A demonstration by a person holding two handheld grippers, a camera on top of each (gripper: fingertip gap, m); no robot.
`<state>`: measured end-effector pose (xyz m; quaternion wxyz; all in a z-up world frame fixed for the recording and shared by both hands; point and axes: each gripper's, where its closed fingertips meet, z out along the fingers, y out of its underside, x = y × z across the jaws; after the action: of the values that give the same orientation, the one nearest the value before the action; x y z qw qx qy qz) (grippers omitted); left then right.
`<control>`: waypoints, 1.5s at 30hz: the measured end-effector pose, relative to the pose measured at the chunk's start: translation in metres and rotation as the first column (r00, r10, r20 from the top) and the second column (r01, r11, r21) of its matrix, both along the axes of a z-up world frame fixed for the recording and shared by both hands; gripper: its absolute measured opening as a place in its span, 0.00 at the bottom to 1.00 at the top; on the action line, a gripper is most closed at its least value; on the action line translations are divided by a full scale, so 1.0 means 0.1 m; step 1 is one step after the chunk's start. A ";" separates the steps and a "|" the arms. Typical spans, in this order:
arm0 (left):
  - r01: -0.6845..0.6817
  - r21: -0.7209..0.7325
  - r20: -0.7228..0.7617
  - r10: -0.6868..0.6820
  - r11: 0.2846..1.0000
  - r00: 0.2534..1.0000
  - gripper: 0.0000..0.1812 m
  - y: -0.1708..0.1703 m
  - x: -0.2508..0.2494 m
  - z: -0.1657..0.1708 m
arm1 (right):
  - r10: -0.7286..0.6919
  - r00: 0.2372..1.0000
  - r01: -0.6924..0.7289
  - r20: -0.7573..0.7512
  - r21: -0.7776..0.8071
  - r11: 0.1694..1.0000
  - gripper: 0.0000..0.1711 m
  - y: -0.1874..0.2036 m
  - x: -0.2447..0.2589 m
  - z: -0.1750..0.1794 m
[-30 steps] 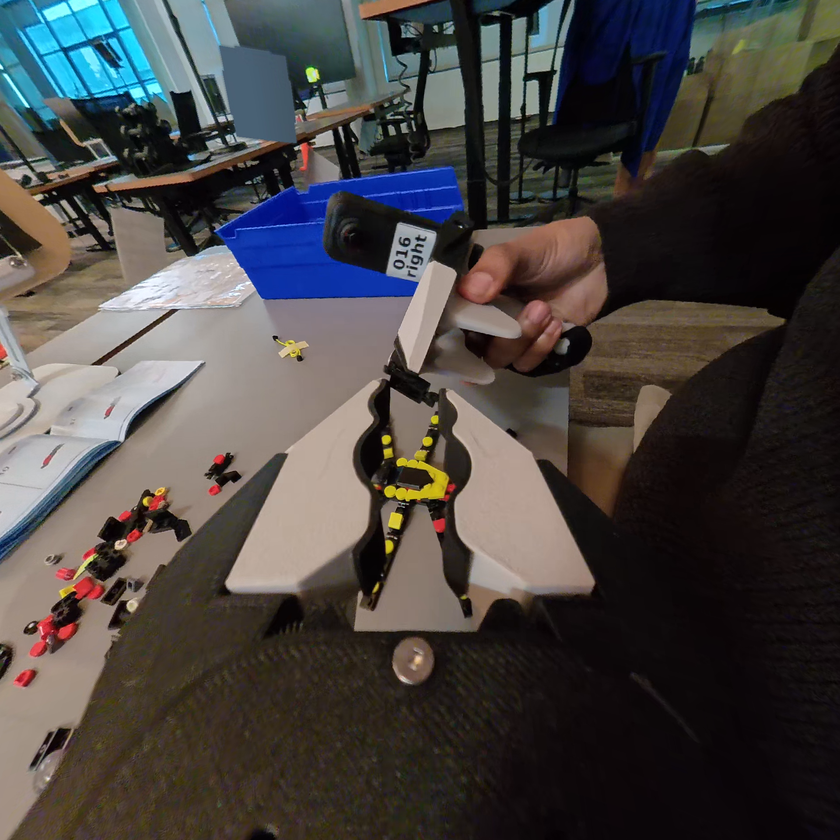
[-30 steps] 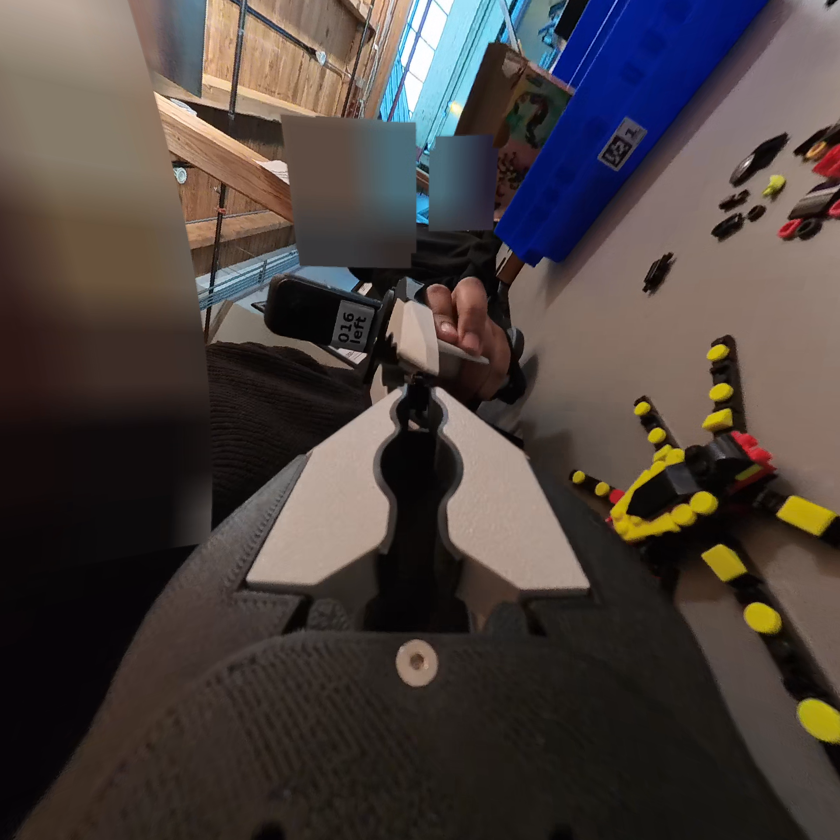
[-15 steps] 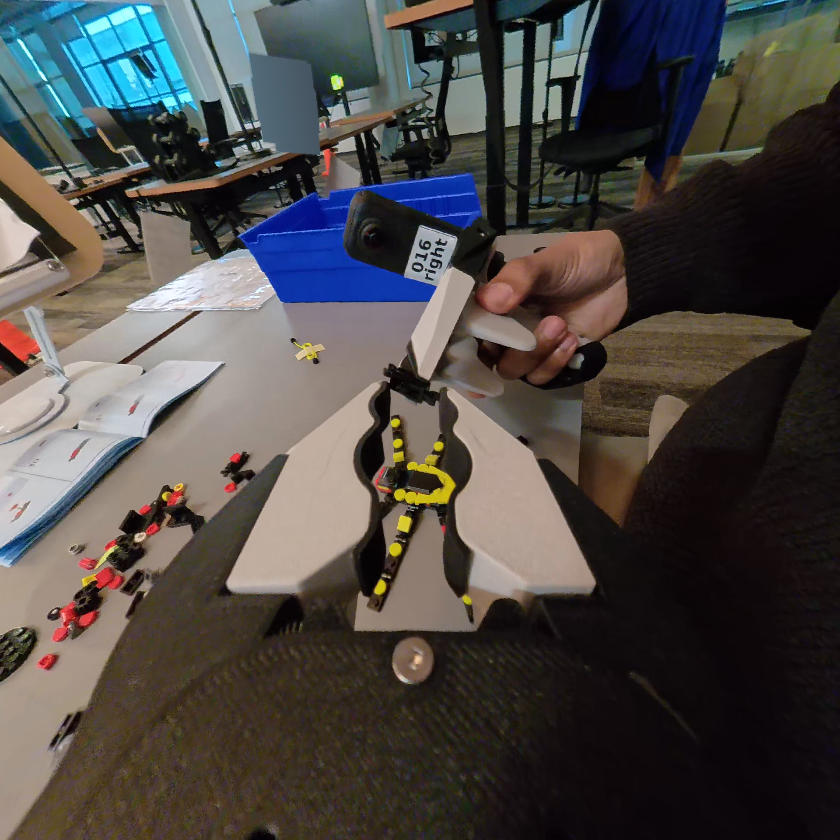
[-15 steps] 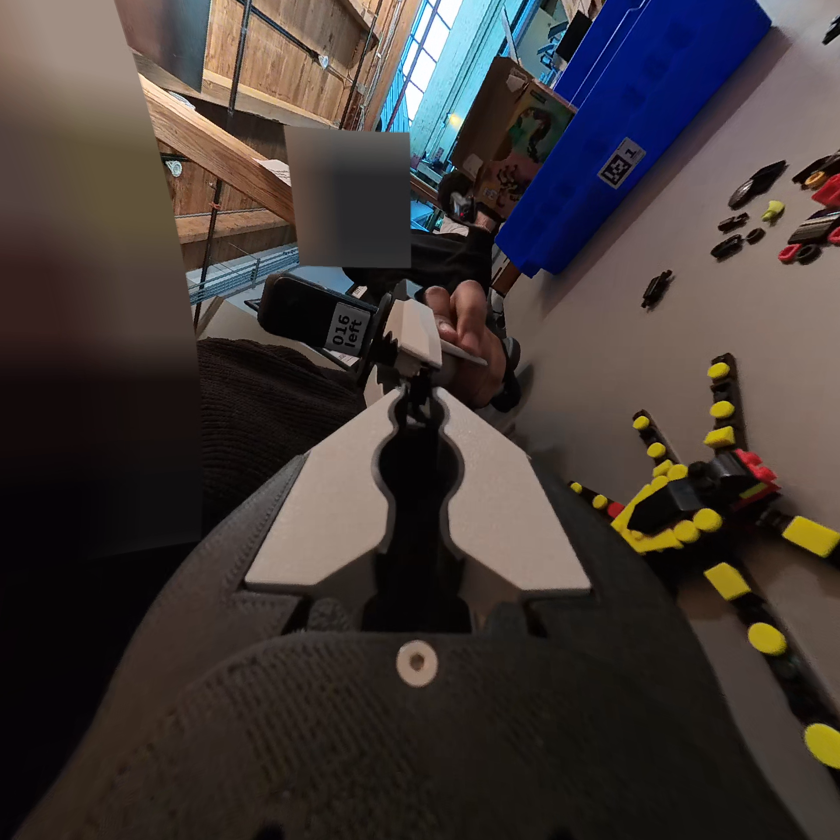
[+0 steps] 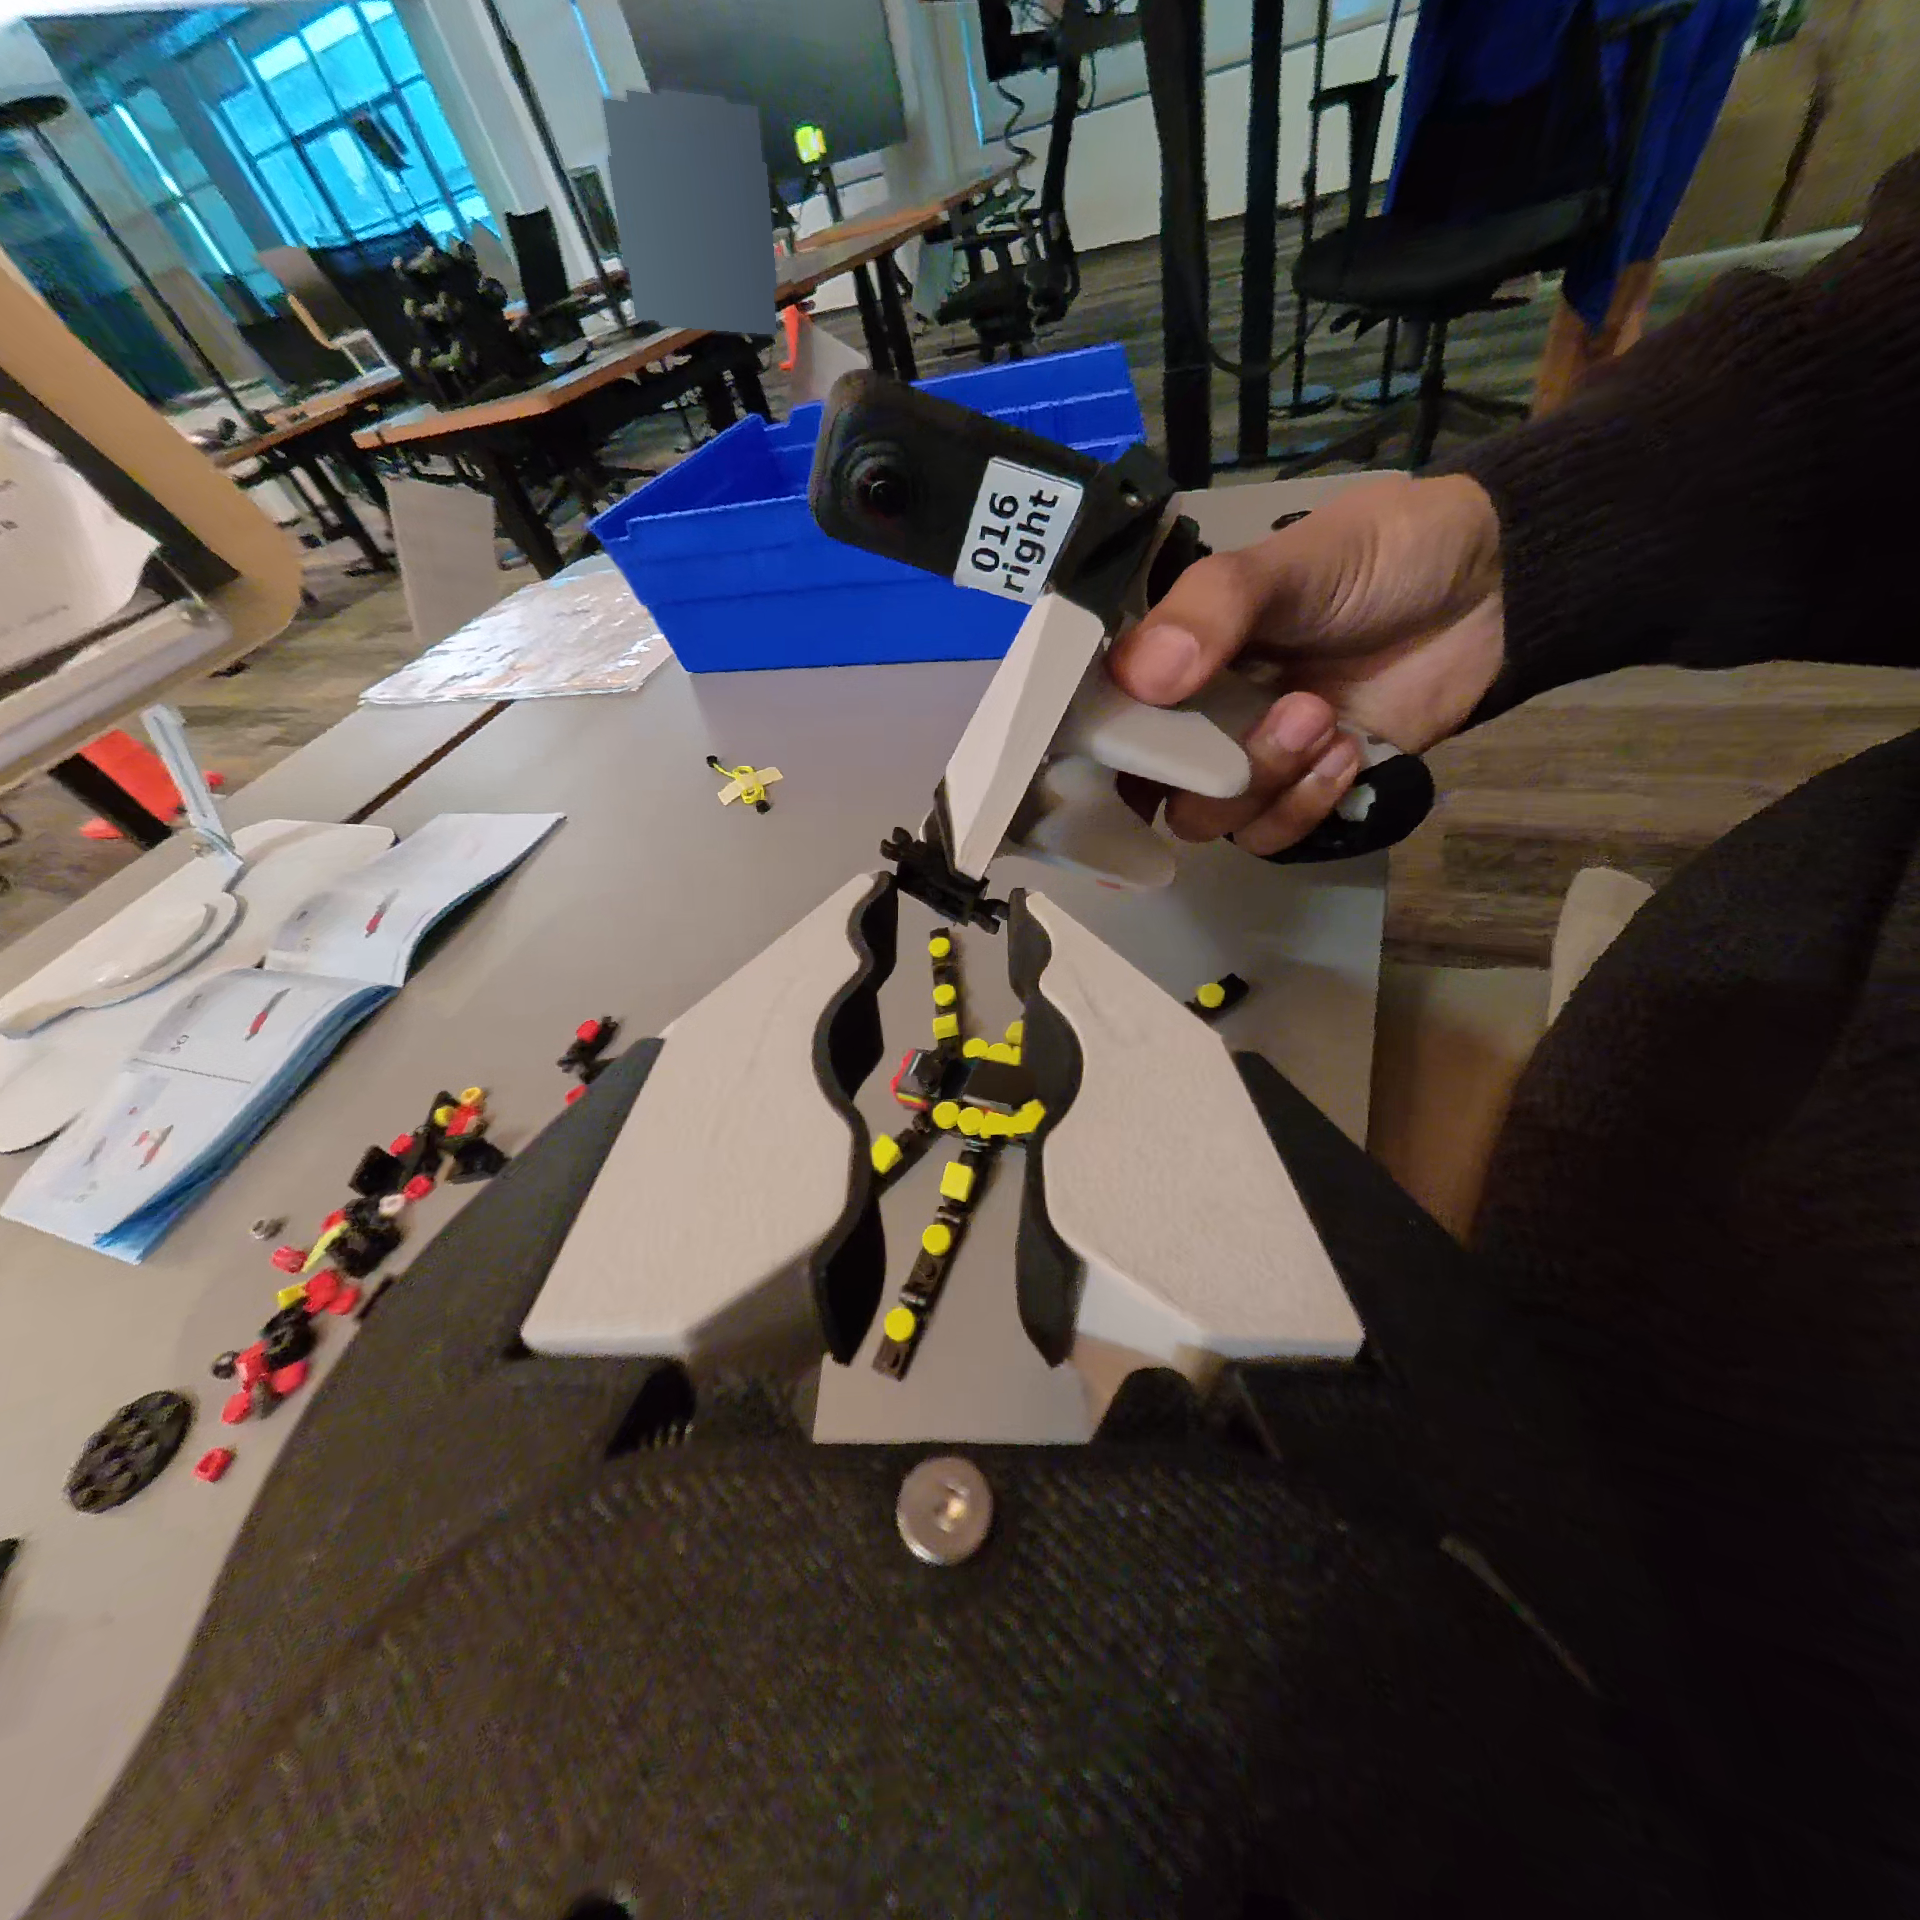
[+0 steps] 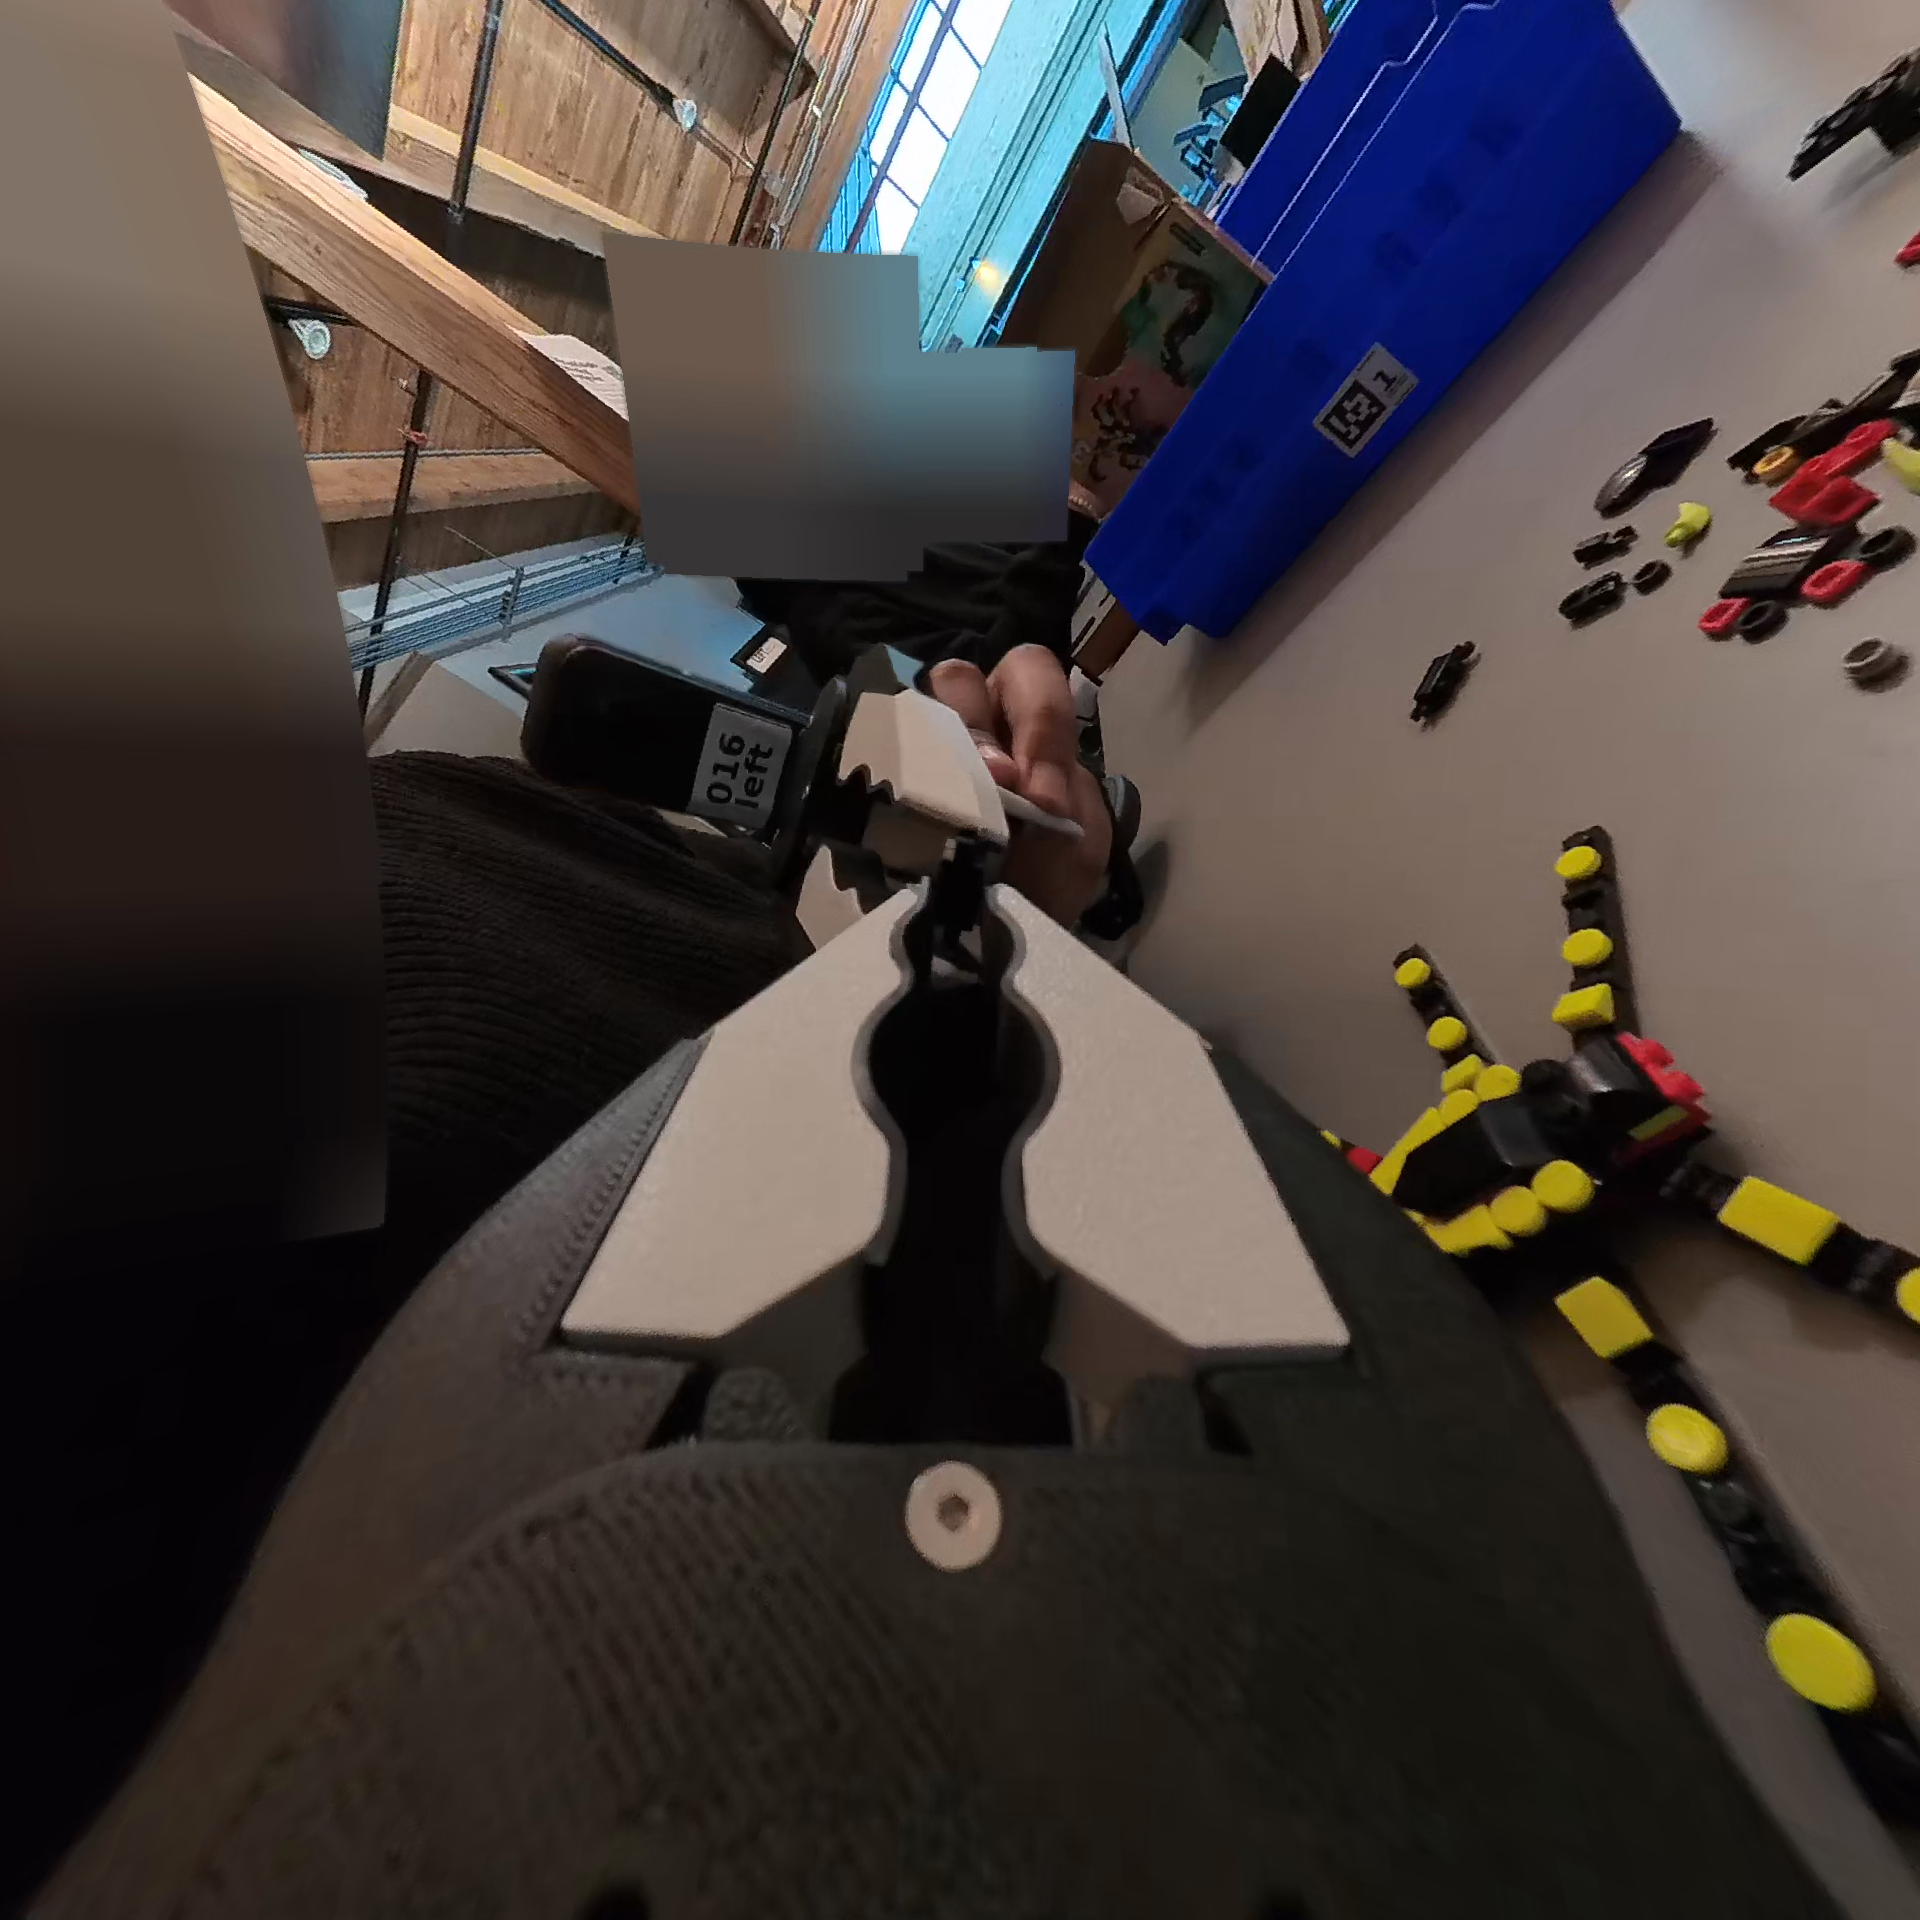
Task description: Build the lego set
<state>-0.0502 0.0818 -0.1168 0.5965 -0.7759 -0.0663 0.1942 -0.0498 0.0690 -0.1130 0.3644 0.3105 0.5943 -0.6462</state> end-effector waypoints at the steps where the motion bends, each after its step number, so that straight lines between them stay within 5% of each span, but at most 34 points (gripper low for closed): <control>1: -0.011 -0.007 -0.019 0.011 1.000 1.000 0.09 0.00 -0.01 0.00 | -0.004 1.000 0.004 -0.013 0.004 1.000 0.03 0.01 0.00 0.00; 9: -0.110 0.022 0.049 0.109 0.994 0.993 0.03 0.00 -0.09 0.02 | -0.097 0.987 0.101 -0.125 0.033 0.994 0.03 0.05 -0.09 0.06; 23: -0.153 -0.060 -0.060 0.149 0.986 0.987 0.00 -0.04 -0.13 -0.03 | -0.099 0.995 0.099 -0.012 0.026 0.995 0.03 0.04 -0.11 -0.03; 28: -0.258 -0.025 -0.126 0.253 0.966 0.959 0.00 -0.17 -0.30 0.07 | -0.016 0.999 0.025 -0.043 0.205 0.978 0.00 0.04 0.00 -0.35; 31: -0.193 -0.054 0.034 0.195 0.980 0.980 0.00 -0.18 -0.25 -0.07 | -0.073 0.994 0.087 -0.083 0.177 0.980 0.00 0.14 -0.14 -0.26; 37: -0.174 -0.042 0.066 0.176 0.984 0.982 0.00 -0.17 -0.31 -0.15 | -0.051 0.992 0.072 -0.118 0.186 0.980 0.00 0.15 -0.16 -0.26; 41: -0.016 -0.051 0.098 0.021 0.999 0.995 0.16 -0.06 -0.14 -0.24 | 0.043 0.998 -0.033 -0.050 0.192 0.981 0.00 0.07 -0.02 -0.31; 45: 0.048 -0.107 0.012 -0.046 0.993 0.999 0.06 0.01 0.03 -0.30 | 0.114 0.993 -0.116 0.022 0.207 0.971 0.00 0.03 0.10 -0.40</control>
<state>-0.0475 0.0828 -0.1465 0.5581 -0.8091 -0.0403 0.1797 -0.0395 0.0725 -0.1530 0.3698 0.3151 0.6740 -0.5565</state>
